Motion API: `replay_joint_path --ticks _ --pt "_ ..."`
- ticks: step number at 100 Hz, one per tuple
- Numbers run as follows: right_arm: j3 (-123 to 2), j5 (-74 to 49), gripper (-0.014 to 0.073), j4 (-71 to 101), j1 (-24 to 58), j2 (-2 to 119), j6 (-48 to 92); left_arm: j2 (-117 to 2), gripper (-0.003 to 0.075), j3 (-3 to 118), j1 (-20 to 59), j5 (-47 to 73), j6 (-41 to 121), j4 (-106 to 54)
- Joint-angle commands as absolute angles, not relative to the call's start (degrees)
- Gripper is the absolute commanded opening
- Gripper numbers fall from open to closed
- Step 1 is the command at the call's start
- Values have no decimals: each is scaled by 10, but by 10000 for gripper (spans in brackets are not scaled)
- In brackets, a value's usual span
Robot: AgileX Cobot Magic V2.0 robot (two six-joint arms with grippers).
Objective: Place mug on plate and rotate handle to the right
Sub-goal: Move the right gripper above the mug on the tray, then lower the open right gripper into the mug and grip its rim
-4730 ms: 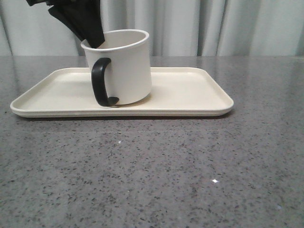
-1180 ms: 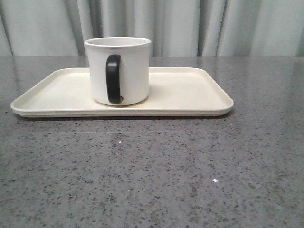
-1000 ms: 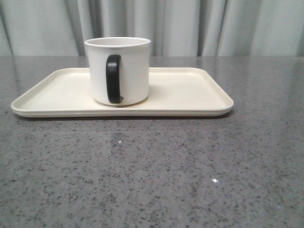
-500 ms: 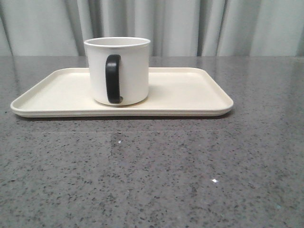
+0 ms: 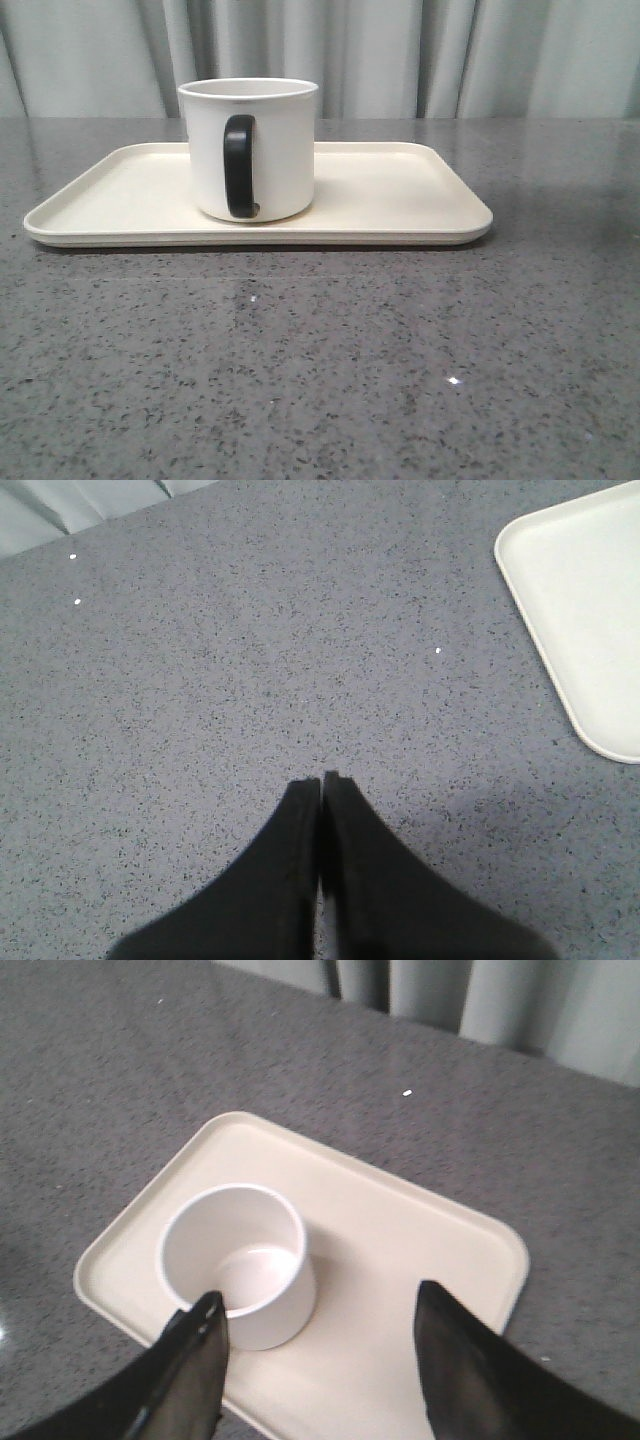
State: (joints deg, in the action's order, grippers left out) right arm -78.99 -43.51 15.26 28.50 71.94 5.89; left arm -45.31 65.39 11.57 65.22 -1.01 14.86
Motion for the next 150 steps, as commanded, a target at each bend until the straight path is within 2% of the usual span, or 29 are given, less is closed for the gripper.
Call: replay_joint_path --ticks 1,93,150 --pt "-820 -413 425 186 299 733 67 -452 -20 668 116 616 -16 155" --pt "-825 -390 425 264 312 886 67 -452 -20 668 116 616 -16 154" --pt "-826 -372 425 299 312 938 67 -452 -20 668 116 616 -16 154"
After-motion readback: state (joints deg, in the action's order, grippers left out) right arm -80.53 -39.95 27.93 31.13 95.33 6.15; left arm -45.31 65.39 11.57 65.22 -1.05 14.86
